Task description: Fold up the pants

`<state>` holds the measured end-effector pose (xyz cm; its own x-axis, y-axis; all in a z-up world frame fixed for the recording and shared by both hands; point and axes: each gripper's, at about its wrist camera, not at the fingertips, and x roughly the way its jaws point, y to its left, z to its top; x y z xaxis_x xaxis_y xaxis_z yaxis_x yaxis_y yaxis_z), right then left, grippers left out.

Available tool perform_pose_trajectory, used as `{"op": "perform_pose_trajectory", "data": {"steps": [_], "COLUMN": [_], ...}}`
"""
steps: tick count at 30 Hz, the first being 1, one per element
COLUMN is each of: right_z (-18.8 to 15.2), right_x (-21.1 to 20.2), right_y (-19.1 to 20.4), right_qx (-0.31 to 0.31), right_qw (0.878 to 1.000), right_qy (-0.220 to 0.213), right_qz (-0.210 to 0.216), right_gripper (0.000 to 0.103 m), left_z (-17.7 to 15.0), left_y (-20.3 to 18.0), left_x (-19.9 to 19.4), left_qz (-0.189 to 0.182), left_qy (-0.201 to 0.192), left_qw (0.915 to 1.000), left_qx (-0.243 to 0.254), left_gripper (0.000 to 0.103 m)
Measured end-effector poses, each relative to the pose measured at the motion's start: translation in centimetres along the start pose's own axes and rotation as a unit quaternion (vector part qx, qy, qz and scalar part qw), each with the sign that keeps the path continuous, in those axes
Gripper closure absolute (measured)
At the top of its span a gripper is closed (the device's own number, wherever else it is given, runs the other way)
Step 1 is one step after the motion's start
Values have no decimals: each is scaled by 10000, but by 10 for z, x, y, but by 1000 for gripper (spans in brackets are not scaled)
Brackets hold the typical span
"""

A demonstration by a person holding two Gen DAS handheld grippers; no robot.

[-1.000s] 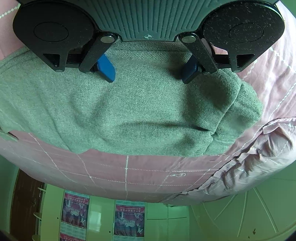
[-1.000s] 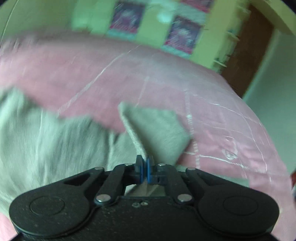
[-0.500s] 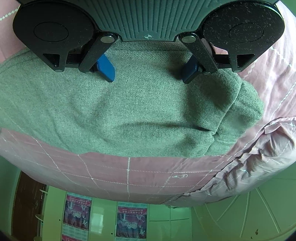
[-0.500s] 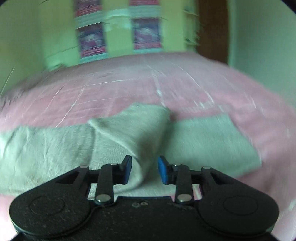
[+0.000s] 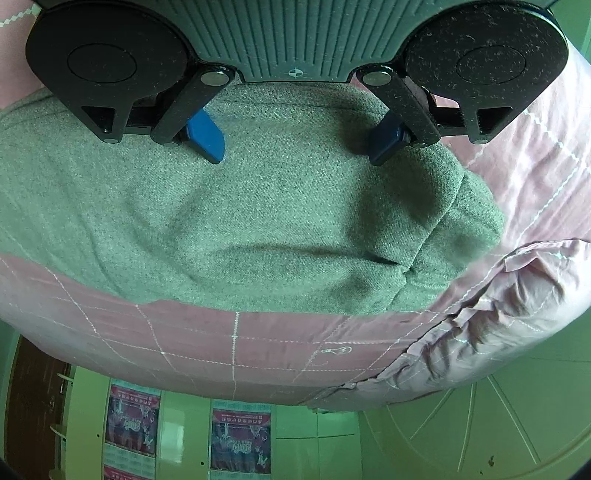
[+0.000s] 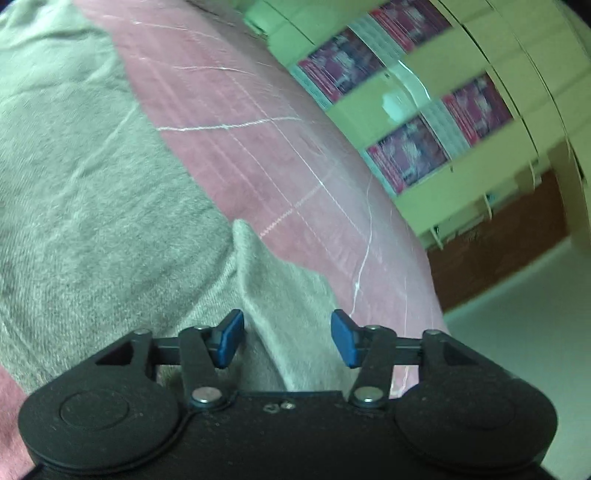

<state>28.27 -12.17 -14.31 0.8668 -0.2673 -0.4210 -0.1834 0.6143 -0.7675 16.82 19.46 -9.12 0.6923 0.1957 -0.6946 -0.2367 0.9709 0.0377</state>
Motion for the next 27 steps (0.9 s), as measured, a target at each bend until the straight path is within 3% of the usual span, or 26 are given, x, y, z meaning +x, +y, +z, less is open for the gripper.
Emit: {"op": "perform_pose_trajectory", "data": {"steps": [3, 6, 8, 10, 11, 12, 14, 15, 16, 18, 20, 24, 26, 27], "right_z": [4, -6, -23, -58, -80, -108, -162, -190, -209, -234, -250, -270, -277, -278], "right_x": [9, 11, -1, -19, -27, -33, -38, -37, -32, -21, -9, 0, 6, 8], "right_y": [-5, -38, -77, -122, -141, -158, -173, -171, -168, -156, -147, -139, -138, -138], "right_qx": [304, 1383, 2568, 3979, 4648, 5373, 6381, 6741, 6967, 7110, 7433, 8006, 8148, 8192], "right_qw": [9986, 9884, 9652, 9162, 8838, 8413, 7675, 7350, 7133, 6969, 6603, 5893, 5682, 5608], "right_qy": [139, 194, 22, -218, -320, -365, -314, -214, -70, 173, 312, 186, 166, 174], "right_qz": [420, 590, 490, 429, 429, 455, 521, 704, 753, 923, 1030, 1069, 1141, 1187], "right_gripper": [103, 103, 103, 103, 103, 103, 103, 103, 103, 103, 98, 90, 91, 100], "left_z": [0, 0, 0, -1, -2, -2, -2, -3, -3, -3, -2, 0, 1, 1], "left_y": [-2, -2, -1, -1, -1, -1, -1, -1, -1, -1, 0, 1, 2, 2], "left_x": [3, 2, 3, 3, 3, 3, 3, 3, 2, 3, 3, 4, 4, 5], "left_qz": [17, 2, -22, -30, -30, -28, -22, -22, -23, -33, -54, -115, -140, -149], "left_qy": [5, 5, -2, -20, -26, -32, -44, -50, -53, -47, -21, 48, 61, 66], "left_qw": [10000, 10000, 10000, 10000, 10000, 10000, 10000, 10000, 10000, 10000, 10000, 9999, 9999, 9998], "left_qx": [29, 26, 22, 30, 26, 24, 30, 31, 27, 31, 40, 60, 74, 84], "left_gripper": [14, 14, 14, 14, 14, 14, 14, 14, 14, 13, 13, 13, 13, 13]}}
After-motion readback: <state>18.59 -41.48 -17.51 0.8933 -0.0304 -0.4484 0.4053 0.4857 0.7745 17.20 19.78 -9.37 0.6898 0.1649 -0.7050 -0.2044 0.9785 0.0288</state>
